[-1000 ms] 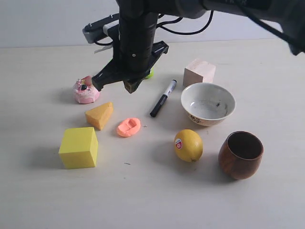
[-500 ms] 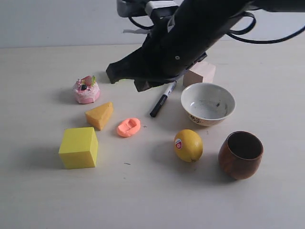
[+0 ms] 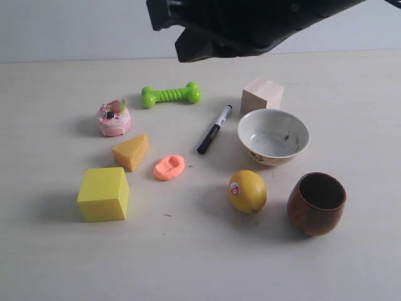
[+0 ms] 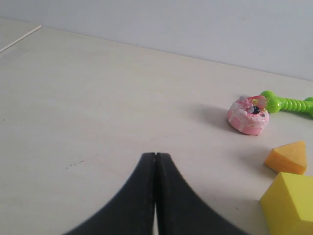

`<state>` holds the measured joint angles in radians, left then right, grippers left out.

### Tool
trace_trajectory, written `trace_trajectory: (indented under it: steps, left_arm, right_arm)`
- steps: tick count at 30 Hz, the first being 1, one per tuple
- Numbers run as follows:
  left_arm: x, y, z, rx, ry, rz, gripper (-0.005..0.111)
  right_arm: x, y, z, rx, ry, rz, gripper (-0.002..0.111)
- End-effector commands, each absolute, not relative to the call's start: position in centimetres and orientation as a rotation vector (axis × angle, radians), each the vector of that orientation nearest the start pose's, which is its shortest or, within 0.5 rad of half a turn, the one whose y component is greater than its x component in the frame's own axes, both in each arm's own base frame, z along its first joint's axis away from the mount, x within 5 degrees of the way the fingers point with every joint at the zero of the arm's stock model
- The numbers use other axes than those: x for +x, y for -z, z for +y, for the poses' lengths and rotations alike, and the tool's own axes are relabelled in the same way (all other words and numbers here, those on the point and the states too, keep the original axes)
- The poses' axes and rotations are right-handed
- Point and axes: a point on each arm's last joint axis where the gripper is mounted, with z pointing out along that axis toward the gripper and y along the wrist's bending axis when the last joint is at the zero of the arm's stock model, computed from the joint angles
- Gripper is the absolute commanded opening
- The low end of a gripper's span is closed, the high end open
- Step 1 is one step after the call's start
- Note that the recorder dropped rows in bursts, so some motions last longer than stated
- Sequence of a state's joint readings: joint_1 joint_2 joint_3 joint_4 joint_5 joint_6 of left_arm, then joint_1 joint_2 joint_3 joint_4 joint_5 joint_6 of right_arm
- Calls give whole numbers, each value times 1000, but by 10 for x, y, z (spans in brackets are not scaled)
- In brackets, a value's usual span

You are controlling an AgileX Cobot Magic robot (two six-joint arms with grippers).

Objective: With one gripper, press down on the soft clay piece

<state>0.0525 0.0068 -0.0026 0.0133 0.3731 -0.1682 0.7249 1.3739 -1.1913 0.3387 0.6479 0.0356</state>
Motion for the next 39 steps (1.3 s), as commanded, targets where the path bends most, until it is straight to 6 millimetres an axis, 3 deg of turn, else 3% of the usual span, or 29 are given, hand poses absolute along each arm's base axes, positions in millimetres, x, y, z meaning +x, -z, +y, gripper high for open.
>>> trace_trajectory:
  steps: [1,4,11,20,31,39]
  left_arm:
    - [53,-180,3,-193,75,1846,0]
    - [53,-180,3,-193,75,1846,0]
    - [53,-180,3,-193,75,1846,0]
    - [53,-180,3,-193,75,1846,0]
    - [53,-180,3,-193,75,1846,0]
    - [53,-180,3,-193,75,1846,0]
  right_arm:
    - [213,-354,209,-620,-711,2239,0]
    - [218,-353,205,-670,-603,2200,0]
    - [224,-359,187,-583,-401,2165,0]
    - [212,-375,114,-347,-328,2078,0]
    - [145,-372,4,12,-4,1938,0]
    - [91,-349,-26,181,262,1836,0]
